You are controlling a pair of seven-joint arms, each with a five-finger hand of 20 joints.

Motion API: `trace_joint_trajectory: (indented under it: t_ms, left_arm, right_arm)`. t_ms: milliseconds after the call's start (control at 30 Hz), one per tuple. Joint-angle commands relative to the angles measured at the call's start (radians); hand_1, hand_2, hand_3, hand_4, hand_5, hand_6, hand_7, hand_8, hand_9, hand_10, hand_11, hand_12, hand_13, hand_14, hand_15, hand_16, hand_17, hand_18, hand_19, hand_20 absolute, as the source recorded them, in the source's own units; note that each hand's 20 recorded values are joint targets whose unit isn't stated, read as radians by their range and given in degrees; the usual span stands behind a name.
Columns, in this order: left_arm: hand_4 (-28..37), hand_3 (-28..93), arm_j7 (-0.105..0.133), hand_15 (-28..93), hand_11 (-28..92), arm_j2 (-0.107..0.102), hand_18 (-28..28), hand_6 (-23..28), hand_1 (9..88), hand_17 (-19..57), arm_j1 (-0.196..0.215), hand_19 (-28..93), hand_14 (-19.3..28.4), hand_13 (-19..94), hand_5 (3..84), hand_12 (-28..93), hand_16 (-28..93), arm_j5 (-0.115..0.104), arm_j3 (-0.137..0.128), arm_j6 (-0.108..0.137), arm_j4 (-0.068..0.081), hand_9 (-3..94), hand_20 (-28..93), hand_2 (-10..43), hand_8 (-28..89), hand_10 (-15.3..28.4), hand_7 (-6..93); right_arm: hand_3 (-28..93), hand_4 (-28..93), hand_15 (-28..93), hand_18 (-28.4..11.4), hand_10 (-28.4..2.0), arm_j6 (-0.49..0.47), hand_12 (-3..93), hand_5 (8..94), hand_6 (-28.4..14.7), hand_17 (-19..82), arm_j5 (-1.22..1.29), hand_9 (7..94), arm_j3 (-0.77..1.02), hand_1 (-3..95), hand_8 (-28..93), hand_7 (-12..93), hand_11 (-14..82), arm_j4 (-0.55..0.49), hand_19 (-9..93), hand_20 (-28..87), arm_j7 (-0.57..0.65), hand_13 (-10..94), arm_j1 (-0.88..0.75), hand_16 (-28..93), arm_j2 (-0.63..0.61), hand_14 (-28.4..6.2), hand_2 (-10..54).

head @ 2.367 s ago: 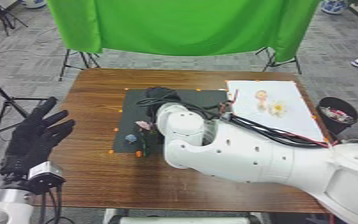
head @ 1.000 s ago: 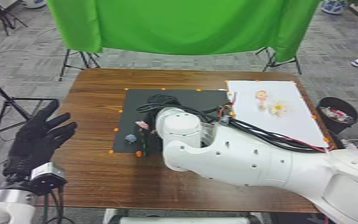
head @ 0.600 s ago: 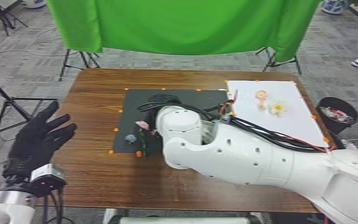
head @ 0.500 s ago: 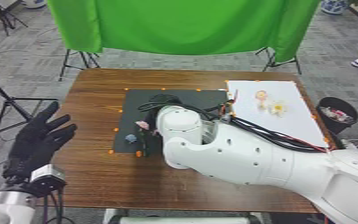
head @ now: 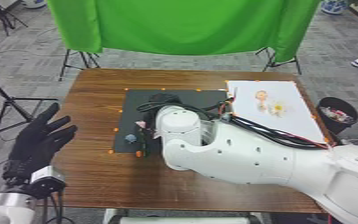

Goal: Arrange flowers

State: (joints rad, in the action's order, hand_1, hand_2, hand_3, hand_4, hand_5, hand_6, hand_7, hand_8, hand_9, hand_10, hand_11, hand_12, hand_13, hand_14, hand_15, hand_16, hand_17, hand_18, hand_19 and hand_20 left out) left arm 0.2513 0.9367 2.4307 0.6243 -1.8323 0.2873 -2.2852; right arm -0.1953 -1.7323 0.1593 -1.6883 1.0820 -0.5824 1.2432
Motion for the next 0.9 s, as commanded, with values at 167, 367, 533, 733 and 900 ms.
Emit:
trace_joint_trajectory:
  t_ms: [167,367,533,733,900]
  left_arm:
    - [-20.2,62,0.148,56,23,-0.061,28.4,7.8,29.2,-8.8,0.116,52,27.9,20,32.2,11,-12,-0.079,-0.004,0.077,-0.027,27.7,-1,6.9,-7,18.8,6.4]
    - [-20.5,62,0.196,56,23,-0.097,28.4,7.9,29.0,-8.8,0.140,52,27.8,20,32.2,11,-12,-0.117,-0.002,0.102,-0.031,27.7,0,6.9,-7,18.9,6.4]
    - [-20.6,62,0.226,56,23,-0.136,28.4,7.9,28.9,-8.7,0.136,52,27.8,20,32.2,11,-12,-0.145,0.014,0.116,-0.030,27.7,0,7.0,-7,18.9,6.4]
    - [-20.7,62,0.231,56,23,-0.155,28.4,7.8,28.9,-8.7,0.112,52,27.8,20,32.2,11,-12,-0.152,0.035,0.119,-0.026,27.7,0,7.0,-7,18.9,6.3]
    - [-20.8,62,0.209,56,23,-0.133,28.4,7.8,28.8,-8.6,0.095,53,27.8,20,32.2,11,-12,-0.136,0.044,0.105,-0.023,27.7,0,7.1,-7,18.8,6.4]
  right_arm:
    - [70,-21,53,-15.1,-18.5,0.020,15.2,61.4,-6.6,56,0.105,76.8,0.112,30.1,-9,10,19.1,-0.094,93,2,-0.105,80,0.107,15,-0.178,-12.5,3.6]
    - [71,-21,54,-17.0,-19.0,0.072,14.7,59.5,-6.3,51,0.163,72.3,0.156,29.6,-9,10,18.0,-0.075,93,4,-0.158,75,0.122,14,-0.309,-13.3,5.0]
    - [73,-21,56,-17.1,-19.2,0.134,14.6,56.7,-5.8,48,0.201,68.5,0.153,29.4,-9,11,17.3,-0.032,93,5,-0.164,72,0.136,13,-0.394,-13.5,5.4]
    - [74,-21,57,-16.7,-19.4,0.137,14.5,53.9,-5.4,47,0.235,64.5,0.184,29.1,-9,11,16.6,0.021,93,4,-0.145,70,0.115,12,-0.471,-13.6,5.4]
    - [75,-22,57,-16.5,-19.5,0.110,14.4,52.6,-5.2,46,0.265,61.9,0.169,28.9,-9,11,15.7,0.057,93,4,-0.101,68,0.111,12,-0.510,-14.1,5.3]
